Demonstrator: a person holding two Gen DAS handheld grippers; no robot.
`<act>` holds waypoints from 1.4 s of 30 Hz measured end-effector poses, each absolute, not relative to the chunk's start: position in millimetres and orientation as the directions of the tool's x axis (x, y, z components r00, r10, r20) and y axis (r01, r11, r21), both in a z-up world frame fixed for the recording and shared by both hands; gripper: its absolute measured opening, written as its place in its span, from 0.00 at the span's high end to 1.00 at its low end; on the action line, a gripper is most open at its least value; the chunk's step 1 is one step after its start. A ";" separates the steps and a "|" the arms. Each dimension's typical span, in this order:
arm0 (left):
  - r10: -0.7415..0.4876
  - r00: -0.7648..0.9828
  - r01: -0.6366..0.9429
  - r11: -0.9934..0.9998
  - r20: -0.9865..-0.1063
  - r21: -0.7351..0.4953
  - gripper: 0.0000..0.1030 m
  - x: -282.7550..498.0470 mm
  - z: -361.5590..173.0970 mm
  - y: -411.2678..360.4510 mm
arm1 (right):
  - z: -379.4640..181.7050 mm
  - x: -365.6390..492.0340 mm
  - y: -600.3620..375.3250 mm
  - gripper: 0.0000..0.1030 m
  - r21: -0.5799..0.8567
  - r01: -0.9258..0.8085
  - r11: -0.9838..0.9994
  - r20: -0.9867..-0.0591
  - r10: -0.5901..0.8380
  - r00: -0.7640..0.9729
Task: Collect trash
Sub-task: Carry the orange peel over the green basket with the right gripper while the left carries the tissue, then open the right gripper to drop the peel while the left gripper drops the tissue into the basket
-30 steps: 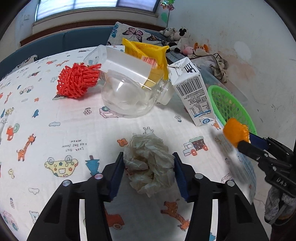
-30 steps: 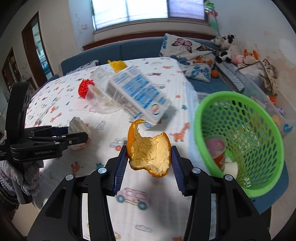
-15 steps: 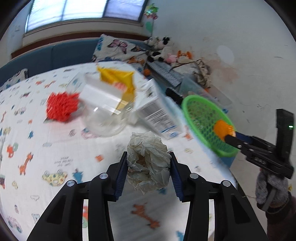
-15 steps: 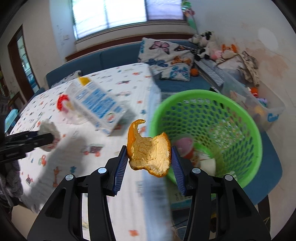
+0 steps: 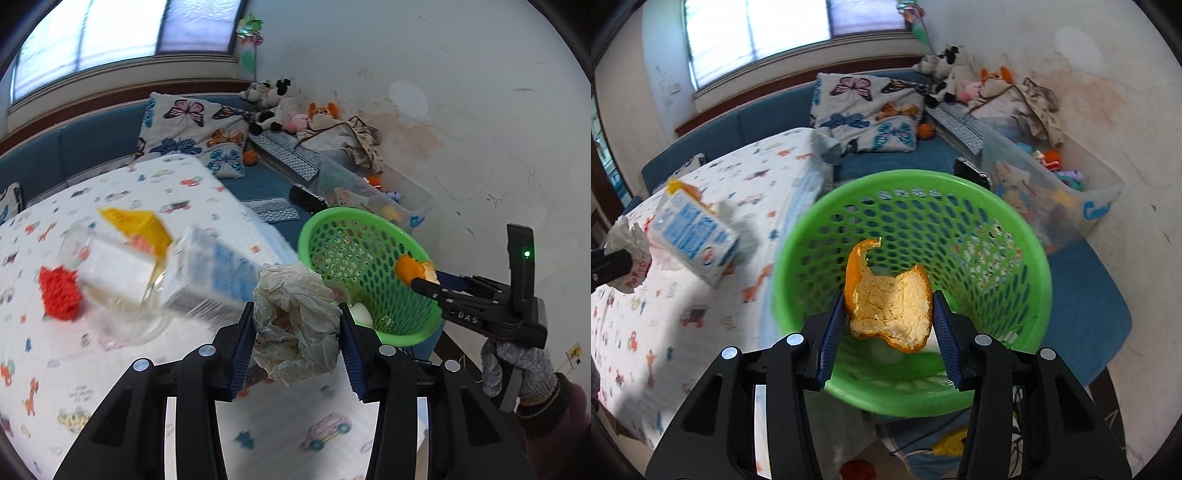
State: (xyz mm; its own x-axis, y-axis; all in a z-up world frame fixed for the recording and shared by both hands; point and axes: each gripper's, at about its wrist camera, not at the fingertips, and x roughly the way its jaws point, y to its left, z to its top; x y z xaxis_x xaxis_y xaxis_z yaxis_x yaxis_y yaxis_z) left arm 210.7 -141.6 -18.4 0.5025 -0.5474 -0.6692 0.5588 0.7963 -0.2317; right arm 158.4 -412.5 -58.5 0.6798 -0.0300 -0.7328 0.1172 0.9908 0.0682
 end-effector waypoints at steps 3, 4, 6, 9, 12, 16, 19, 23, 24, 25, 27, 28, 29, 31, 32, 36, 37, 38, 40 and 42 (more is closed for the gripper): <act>-0.551 0.493 0.579 0.785 -0.673 -0.219 0.59 215.0 -15.6 -159.1 | -62.7 161.4 -424.0 0.52 0.077 0.134 0.988 -0.736 -0.034 0.676; -0.555 0.487 0.590 0.779 -0.674 -0.215 0.59 216.8 -14.5 -166.9 | -64.7 162.7 -427.5 0.52 0.077 0.139 0.987 -0.739 -0.038 0.673; -0.559 0.480 0.607 0.768 -0.676 -0.204 0.59 218.9 -13.0 -180.0 | -67.4 164.1 -432.3 0.50 0.077 0.147 0.986 -0.741 -0.042 0.670; -0.565 0.470 0.628 0.754 -0.679 -0.193 0.59 217.9 -11.9 -196.0 | -69.5 164.2 -440.7 0.48 0.093 0.156 0.983 -0.738 -0.037 0.674; -0.569 0.457 0.648 0.740 -0.683 -0.183 0.59 220.1 -11.7 -214.2 | -68.4 161.8 -447.9 0.43 0.102 0.163 0.981 -0.729 -0.038 0.684; -0.570 0.434 0.667 0.724 -0.698 -0.176 0.59 222.2 -16.5 -238.4 | -64.4 158.3 -454.4 0.42 0.109 0.169 0.980 -0.720 -0.039 0.692; -0.571 0.415 0.680 0.712 -0.708 -0.175 0.59 223.1 -21.5 -253.1 | -59.6 151.3 -457.6 0.42 0.111 0.170 0.979 -0.709 -0.042 0.704; -0.569 0.391 0.696 0.697 -0.723 -0.172 0.58 224.2 -29.6 -272.5 | -54.0 144.8 -463.0 0.41 0.113 0.175 0.978 -0.698 -0.047 0.714; -0.570 0.385 0.700 0.693 -0.726 -0.173 0.58 224.0 -31.8 -277.1 | -52.9 142.2 -464.4 0.41 0.115 0.176 0.978 -0.696 -0.048 0.717; -0.570 0.377 0.705 0.688 -0.730 -0.173 0.58 224.0 -34.3 -282.3 | -52.7 140.6 -465.1 0.41 0.115 0.177 0.977 -0.694 -0.048 0.718; -0.570 0.365 0.712 0.680 -0.736 -0.174 0.58 223.6 -38.5 -291.3 | -51.5 136.1 -466.9 0.41 0.112 0.180 0.977 -0.692 -0.053 0.720; -0.569 0.356 0.716 0.676 -0.741 -0.176 0.58 224.1 -41.2 -296.5 | -50.8 134.1 -467.4 0.41 0.111 0.182 0.977 -0.690 -0.056 0.722; -0.568 0.349 0.719 0.673 -0.745 -0.176 0.58 223.8 -43.2 -300.6 | -50.3 132.4 -467.8 0.40 0.111 0.184 0.977 -0.688 -0.058 0.723; -0.563 0.339 0.726 0.666 -0.754 -0.171 0.57 223.8 -47.1 -309.9 | -48.4 129.5 -470.7 0.39 0.112 0.190 0.975 -0.683 -0.063 0.728; -0.561 0.335 0.728 0.664 -0.757 -0.169 0.57 223.7 -48.7 -314.4 | -47.7 127.4 -472.4 0.39 0.113 0.194 0.975 -0.681 -0.066 0.729; -0.558 0.317 0.734 0.656 -0.766 -0.174 0.55 226.0 -53.5 -327.6 | -45.6 120.8 -477.9 0.39 0.111 0.208 0.972 -0.678 -0.080 0.731; -0.558 0.311 0.736 0.654 -0.769 -0.177 0.54 227.2 -55.4 -331.2 | -45.2 119.1 -479.4 0.39 0.108 0.214 0.971 -0.677 -0.085 0.731; -0.558 0.305 0.737 0.652 -0.772 -0.180 0.52 228.0 -57.0 -333.4 | -45.1 117.5 -481.0 0.39 0.109 0.218 0.970 -0.676 -0.088 0.731; -0.555 0.297 0.736 0.651 -0.777 -0.185 0.51 228.7 -60.5 -336.5 | -45.6 114.4 -483.5 0.39 0.114 0.228 0.967 -0.676 -0.093 0.731; -0.556 0.292 0.734 0.652 -0.778 -0.190 0.40 229.9 -62.9 -338.5 | -45.8 112.4 -485.7 0.39 0.119 0.233 0.965 -0.677 -0.093 0.730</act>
